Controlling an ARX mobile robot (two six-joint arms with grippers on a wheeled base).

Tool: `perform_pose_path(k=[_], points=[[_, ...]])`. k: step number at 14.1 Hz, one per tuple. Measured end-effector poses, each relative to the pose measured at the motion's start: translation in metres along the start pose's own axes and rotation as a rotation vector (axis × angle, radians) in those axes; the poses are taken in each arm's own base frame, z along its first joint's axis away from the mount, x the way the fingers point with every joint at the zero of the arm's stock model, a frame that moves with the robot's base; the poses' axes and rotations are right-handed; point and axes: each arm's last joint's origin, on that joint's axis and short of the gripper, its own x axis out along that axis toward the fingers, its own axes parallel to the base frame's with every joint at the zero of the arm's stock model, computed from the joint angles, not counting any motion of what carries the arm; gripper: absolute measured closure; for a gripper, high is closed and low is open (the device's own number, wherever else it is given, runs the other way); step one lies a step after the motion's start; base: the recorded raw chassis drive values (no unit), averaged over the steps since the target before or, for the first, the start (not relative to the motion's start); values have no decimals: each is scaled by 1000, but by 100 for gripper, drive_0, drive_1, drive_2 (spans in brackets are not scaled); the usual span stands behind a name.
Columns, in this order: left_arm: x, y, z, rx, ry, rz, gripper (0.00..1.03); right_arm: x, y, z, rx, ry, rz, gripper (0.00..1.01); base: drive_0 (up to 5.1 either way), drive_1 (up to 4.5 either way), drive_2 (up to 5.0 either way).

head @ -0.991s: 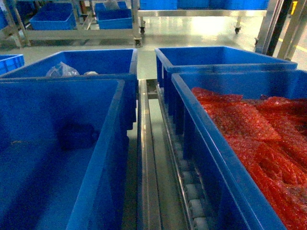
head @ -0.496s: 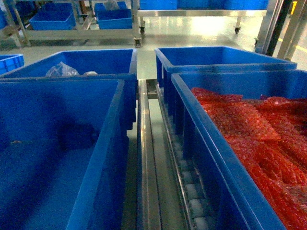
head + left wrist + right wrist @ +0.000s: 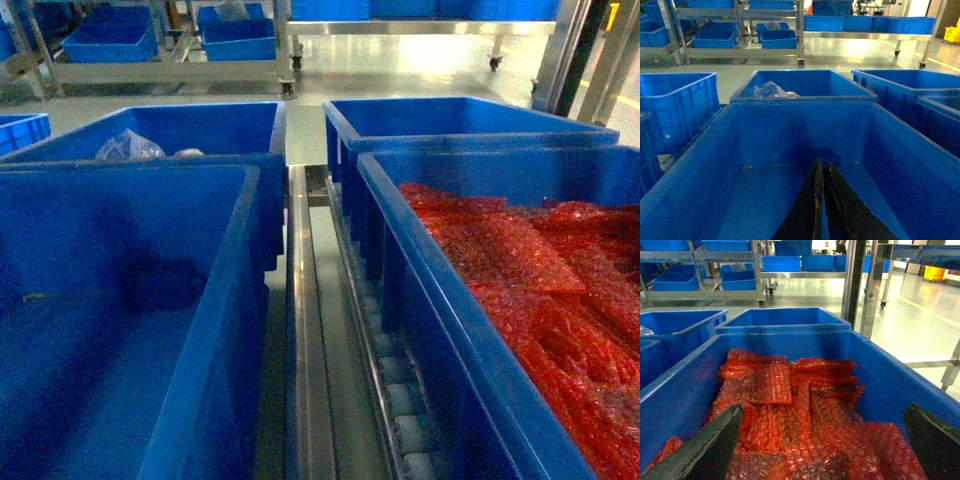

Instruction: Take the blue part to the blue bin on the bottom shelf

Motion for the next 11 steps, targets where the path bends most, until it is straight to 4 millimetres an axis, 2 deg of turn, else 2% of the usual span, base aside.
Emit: perform_pose_path(k=[11], points=[[0,0,0,0,4,0,101,0,0,0,0,0,0,3,0,0,0]])
